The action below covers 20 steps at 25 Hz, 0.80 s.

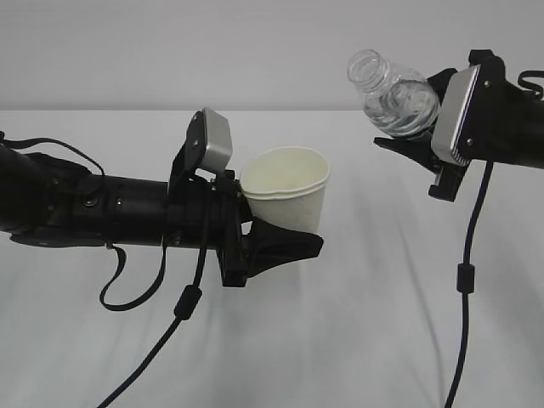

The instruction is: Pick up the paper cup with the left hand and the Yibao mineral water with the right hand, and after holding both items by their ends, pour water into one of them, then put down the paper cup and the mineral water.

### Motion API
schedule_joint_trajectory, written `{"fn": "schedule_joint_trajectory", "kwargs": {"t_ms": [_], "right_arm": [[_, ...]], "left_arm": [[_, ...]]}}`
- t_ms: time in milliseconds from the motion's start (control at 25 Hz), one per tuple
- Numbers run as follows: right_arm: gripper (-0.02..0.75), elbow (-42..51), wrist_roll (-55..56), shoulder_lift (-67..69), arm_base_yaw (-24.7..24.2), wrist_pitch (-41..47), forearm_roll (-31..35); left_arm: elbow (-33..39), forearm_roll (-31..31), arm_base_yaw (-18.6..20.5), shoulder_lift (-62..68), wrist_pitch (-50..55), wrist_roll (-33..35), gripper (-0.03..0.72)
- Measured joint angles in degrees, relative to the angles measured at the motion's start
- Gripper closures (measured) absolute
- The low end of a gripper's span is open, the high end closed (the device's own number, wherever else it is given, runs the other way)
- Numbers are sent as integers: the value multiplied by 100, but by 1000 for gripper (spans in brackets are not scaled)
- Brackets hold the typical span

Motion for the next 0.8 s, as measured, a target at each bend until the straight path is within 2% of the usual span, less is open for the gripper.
{"fn": "schedule_joint_trajectory", "kwargs": {"t_ms": [800], "right_arm": [[276, -63, -655, 0, 0, 112, -81]], "left_arm": [[0, 0, 0, 0, 0, 0, 225]]}}
